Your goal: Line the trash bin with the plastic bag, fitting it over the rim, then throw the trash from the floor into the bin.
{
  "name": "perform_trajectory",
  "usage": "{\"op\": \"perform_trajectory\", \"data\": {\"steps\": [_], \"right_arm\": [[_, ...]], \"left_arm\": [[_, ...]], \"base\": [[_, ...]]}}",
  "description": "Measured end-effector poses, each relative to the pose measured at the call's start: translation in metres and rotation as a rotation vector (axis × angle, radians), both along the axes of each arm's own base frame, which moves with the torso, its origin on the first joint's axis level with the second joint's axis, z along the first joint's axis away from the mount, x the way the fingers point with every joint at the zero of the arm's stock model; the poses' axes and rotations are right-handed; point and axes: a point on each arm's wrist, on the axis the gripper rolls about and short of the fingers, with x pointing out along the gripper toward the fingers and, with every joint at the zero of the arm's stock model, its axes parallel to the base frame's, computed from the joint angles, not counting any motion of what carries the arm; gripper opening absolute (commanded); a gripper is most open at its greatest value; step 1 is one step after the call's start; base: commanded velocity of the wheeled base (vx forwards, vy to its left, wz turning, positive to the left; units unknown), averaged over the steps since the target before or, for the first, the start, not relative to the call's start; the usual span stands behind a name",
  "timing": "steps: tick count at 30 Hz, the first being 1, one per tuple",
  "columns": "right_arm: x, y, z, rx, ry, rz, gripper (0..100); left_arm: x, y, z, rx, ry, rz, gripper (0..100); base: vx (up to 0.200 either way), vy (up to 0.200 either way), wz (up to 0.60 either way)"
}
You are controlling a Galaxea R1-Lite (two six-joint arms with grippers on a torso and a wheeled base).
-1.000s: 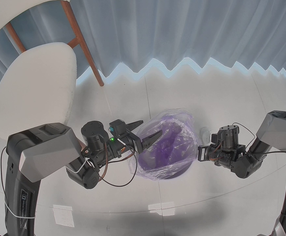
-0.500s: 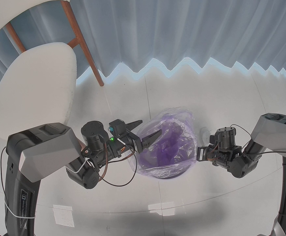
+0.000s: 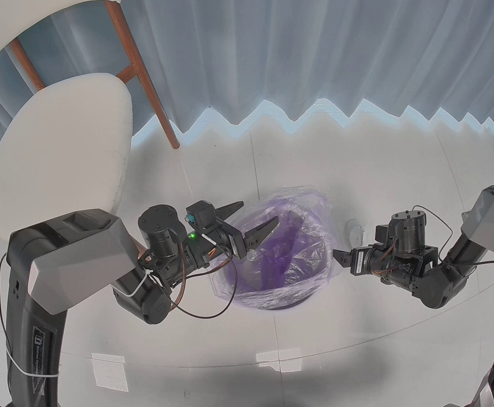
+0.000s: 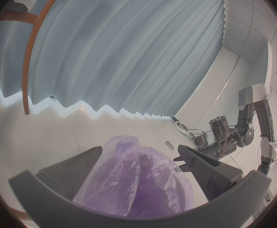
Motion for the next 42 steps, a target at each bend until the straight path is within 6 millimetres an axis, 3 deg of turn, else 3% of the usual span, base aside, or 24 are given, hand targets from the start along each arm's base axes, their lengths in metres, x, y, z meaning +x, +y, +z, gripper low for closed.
{"op": "perform_trajectory", "data": {"steps": [12, 24, 33, 42], "right_arm": [[-0.016, -0.001, 0.045, 0.022, -0.103, 0.003, 100], [-0.014, 0.008, 0.087, 0.131, -0.225, -0.004, 100], [-0.009, 0.011, 0.103, 0.176, -0.279, -0.005, 100], [-0.008, 0.008, 0.116, 0.19, -0.324, -0.01, 100]], "left_arm": [[-0.008, -0.01, 0.019, -0.05, -0.013, 0.046, 100], [-0.017, -0.019, 0.023, -0.082, 0.015, 0.073, 100], [-0.021, -0.018, 0.017, -0.067, 0.036, 0.059, 100], [-0.021, -0.015, 0.016, -0.037, 0.025, -0.042, 100]], "base": [[0.0, 0.0, 0.0], [-0.2, 0.0, 0.0], [-0.2, -0.067, 0.0], [0.0, 0.0, 0.0]]}}
